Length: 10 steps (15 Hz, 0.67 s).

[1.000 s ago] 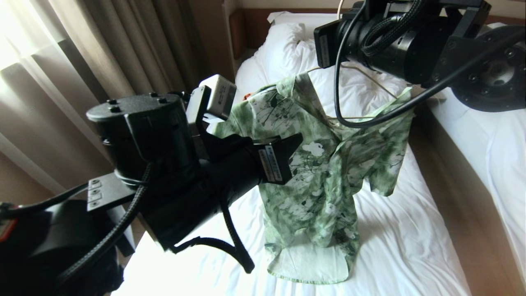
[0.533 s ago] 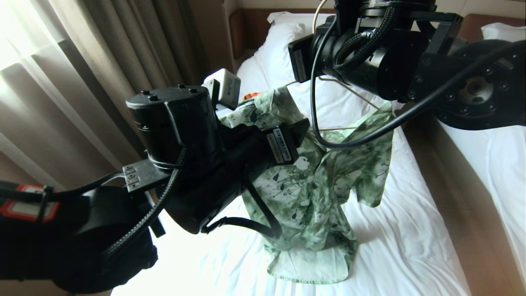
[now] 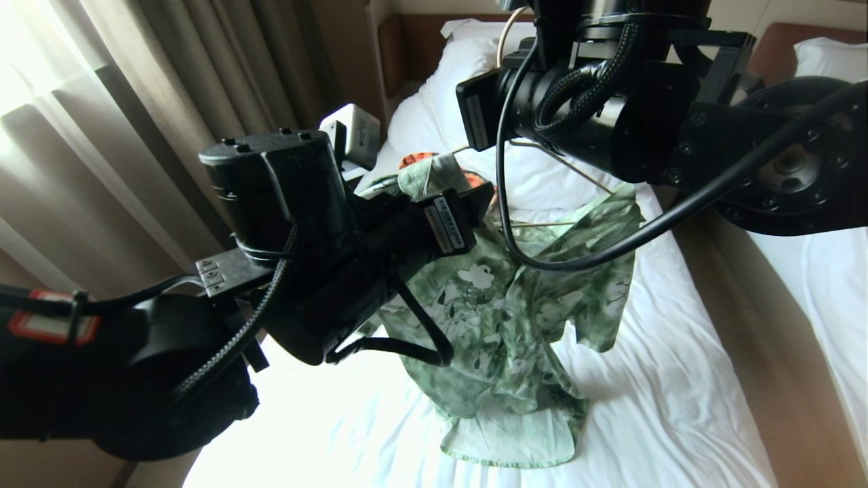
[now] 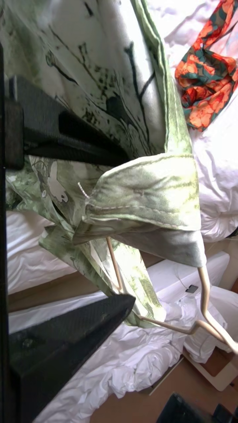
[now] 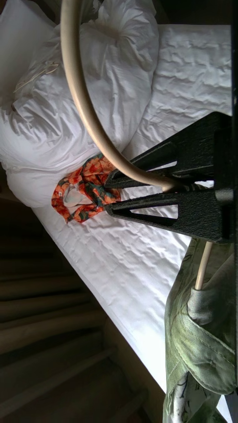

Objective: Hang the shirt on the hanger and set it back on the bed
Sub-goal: Take the clothes hanger out of the clothes

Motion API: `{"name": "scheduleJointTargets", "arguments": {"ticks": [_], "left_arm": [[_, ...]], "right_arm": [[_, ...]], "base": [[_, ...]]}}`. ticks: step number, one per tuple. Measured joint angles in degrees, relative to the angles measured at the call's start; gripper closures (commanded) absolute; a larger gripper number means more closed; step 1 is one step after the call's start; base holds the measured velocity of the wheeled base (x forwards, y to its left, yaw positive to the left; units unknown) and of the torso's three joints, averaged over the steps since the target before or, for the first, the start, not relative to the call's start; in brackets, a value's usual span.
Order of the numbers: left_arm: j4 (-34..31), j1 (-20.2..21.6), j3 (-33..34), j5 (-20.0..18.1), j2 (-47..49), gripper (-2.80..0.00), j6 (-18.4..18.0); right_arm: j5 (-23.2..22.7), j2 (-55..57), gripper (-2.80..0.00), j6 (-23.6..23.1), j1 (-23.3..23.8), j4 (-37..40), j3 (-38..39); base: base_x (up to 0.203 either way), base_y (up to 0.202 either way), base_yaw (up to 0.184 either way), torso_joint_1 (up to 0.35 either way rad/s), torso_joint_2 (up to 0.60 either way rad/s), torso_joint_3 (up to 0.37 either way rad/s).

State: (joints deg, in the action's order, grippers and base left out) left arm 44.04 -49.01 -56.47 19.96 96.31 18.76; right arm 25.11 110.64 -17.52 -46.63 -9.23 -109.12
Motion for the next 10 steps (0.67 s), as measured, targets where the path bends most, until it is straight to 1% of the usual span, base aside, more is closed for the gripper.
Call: {"name": "scheduleJointTargets", "arguments": {"ticks": [7,10], "left_arm": [[0.0,0.3,0.1,0.0,-0.5,0.0,-0.1],[0.0,0.5,0.9,-0.5,-0.8,0.0,-0.5]], "right_arm": [[0.0,-0.5,0.0,0.0,-0.1,0.0,0.2],[-0.1,-0.5,0.0,0.0,1.2,-0.7,-0.1]], "base": [[0.0,0.0,0.0,0.0,0.0,0.0],[0.0,0.0,0.0,0.0,0.0,0.0]]}}
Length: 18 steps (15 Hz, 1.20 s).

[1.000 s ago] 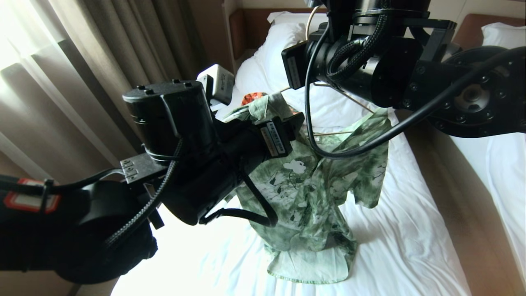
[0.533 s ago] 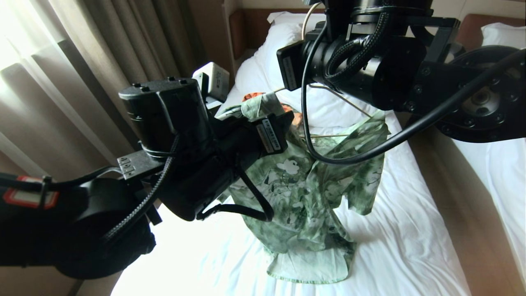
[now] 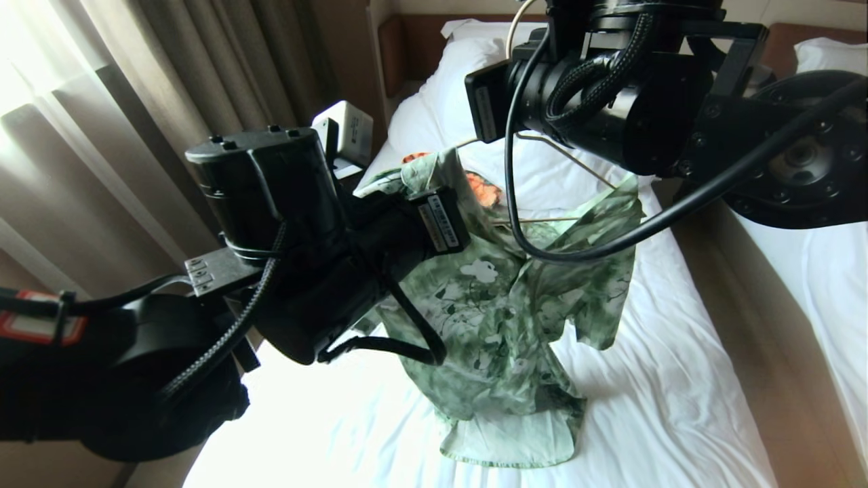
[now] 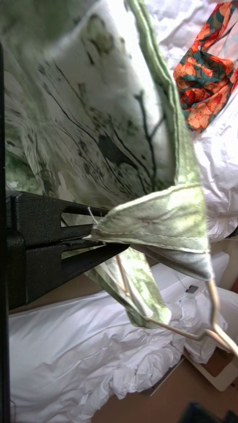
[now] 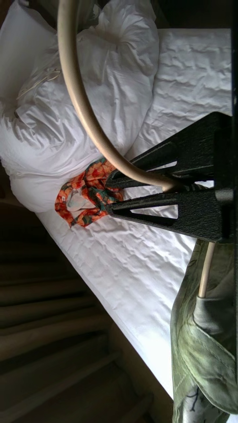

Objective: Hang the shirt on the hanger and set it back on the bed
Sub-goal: Take the clothes hanger out of the clothes

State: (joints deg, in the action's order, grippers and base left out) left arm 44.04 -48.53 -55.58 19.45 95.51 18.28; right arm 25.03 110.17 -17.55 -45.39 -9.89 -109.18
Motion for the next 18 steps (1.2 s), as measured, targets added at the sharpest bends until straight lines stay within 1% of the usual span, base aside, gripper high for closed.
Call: {"name": "scheduleJointTargets", "arguments": {"ticks": [1,4,5,9,11,13,14,18], "left_arm": [[-0.1,0.4,0.8,-1.5,-0.2,0.0,-0.7],[-0.1,1.8,3.5,-8.4,-1.5,0.0,-1.8],[-0.1,2.3,3.9,-9.2,-1.8,0.0,-1.9],[0.0,3.0,3.8,-9.3,-2.2,0.0,-1.7],[-0.1,2.8,2.9,-8.7,-2.3,0.0,-1.4],[-0.5,2.6,2.2,-7.3,-2.2,0.0,-1.4],[-0.4,2.4,2.1,-6.7,-2.1,-2.8,-1.4],[-0.2,2.3,1.9,-6.2,-1.7,-2.8,-1.5]], "right_arm": [[0.0,0.0,0.0,-0.1,1.1,-0.7,-0.2],[-0.1,-0.1,0.0,-0.5,4.5,-1.6,-0.4],[-0.2,-0.2,0.0,-0.5,5.4,-1.6,-0.4],[-0.6,-0.7,0.0,-1.2,6.3,-1.3,-0.5],[-0.7,-0.7,0.0,-1.3,5.5,-1.2,-0.4],[-0.6,-0.7,0.0,-1.3,4.0,-0.9,0.0],[-0.5,-0.7,0.0,-1.3,3.2,-0.5,0.0],[-0.2,-0.4,0.0,-1.0,0.9,-0.1,0.0]], "base": [[0.0,0.0,0.0,0.0,0.0,0.0],[0.0,0.0,0.0,0.0,0.0,0.0],[0.0,0.0,0.0,0.0,0.0,0.0],[0.0,0.0,0.0,0.0,0.0,0.0],[0.0,0.0,0.0,0.0,0.0,0.0],[0.0,0.0,0.0,0.0,0.0,0.0],[0.0,0.0,0.0,0.0,0.0,0.0],[0.0,0.0,0.0,0.0,0.0,0.0]]}}
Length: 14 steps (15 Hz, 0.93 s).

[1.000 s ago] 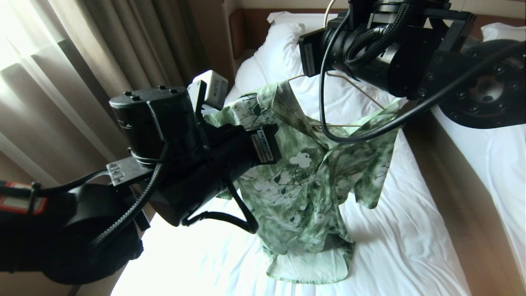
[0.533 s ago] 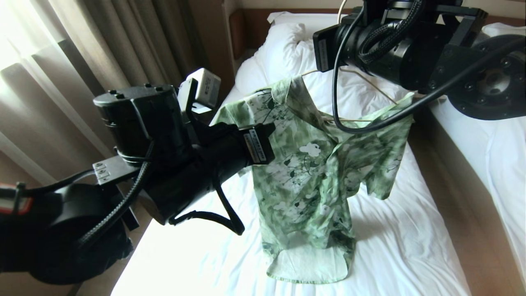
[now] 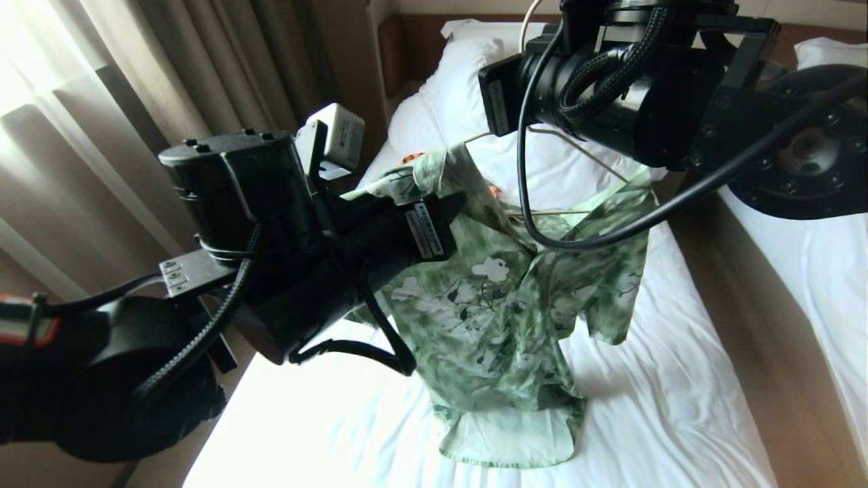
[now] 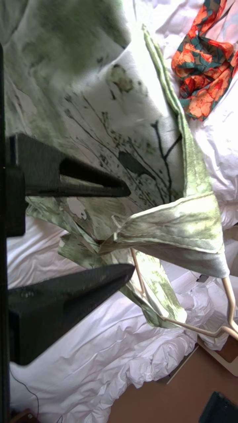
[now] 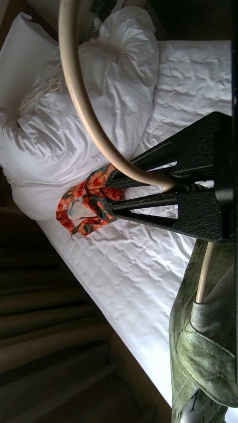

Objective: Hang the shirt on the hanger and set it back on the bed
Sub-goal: Take the clothes hanger out of the clothes

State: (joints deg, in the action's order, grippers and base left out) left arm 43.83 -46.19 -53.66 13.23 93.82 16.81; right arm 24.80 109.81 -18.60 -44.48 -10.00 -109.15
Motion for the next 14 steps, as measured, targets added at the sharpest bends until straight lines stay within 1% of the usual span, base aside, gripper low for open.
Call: {"name": "scheduleJointTargets", "arguments": {"ticks": [9,14], "left_arm": [[0.3,-0.2,0.3,0.0,-0.2,-2.8,0.1],[6.2,-2.6,2.5,-0.5,-0.7,-2.8,0.0]], "right_arm": [[0.2,0.9,0.0,0.4,-3.1,-0.3,0.1],[0.2,2.0,0.0,1.1,-3.6,-0.5,-0.5]], "base": [[0.0,0.0,0.0,0.0,0.0,0.0],[0.0,0.0,0.0,0.0,0.0,0.0]]}}
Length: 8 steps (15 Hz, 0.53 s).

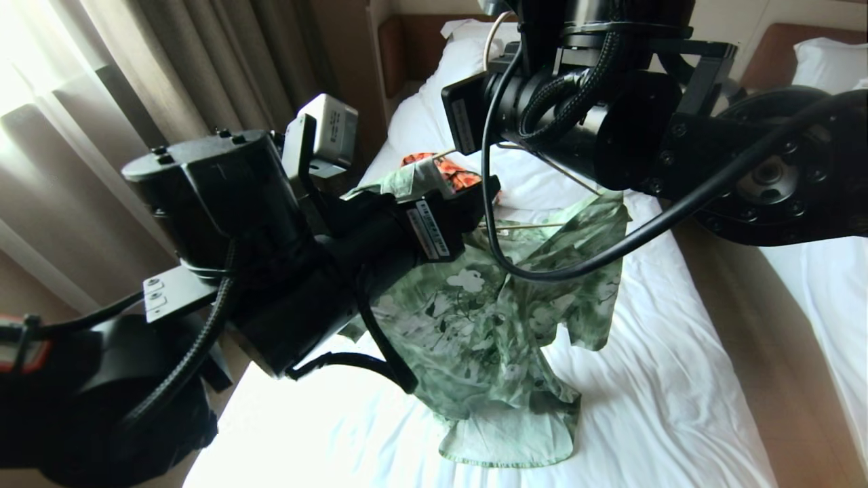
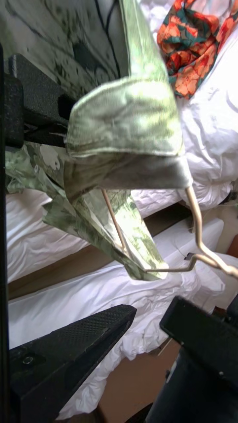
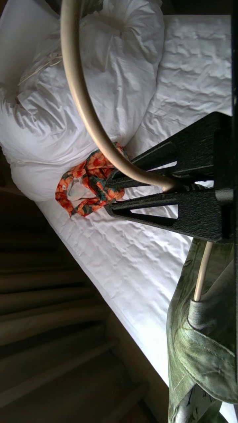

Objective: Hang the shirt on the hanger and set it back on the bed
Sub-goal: Take the clothes hanger out of the clothes

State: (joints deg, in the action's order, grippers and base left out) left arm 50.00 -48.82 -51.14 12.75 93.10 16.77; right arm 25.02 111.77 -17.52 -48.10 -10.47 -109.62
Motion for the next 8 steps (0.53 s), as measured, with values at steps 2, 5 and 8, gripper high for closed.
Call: {"name": "scheduleJointTargets", "arguments": {"ticks": [2,5,8], "left_arm": [[0.1,-0.5,0.3,0.0,0.6,-2.8,0.0],[0.2,-0.7,0.4,0.0,1.3,-2.8,0.1],[0.2,-0.6,0.3,0.0,1.4,0.0,0.2]], "right_arm": [[0.3,0.2,0.0,0.4,-0.9,0.1,-0.1],[0.4,0.4,0.0,0.4,-1.5,0.1,-0.1],[0.5,0.5,0.0,0.4,-1.9,0.1,-0.2]], "base": [[0.0,0.0,0.0,0.0,0.0,0.0],[0.0,0.0,0.0,0.0,0.0,0.0],[0.0,0.0,0.0,0.0,0.0,0.0]]}}
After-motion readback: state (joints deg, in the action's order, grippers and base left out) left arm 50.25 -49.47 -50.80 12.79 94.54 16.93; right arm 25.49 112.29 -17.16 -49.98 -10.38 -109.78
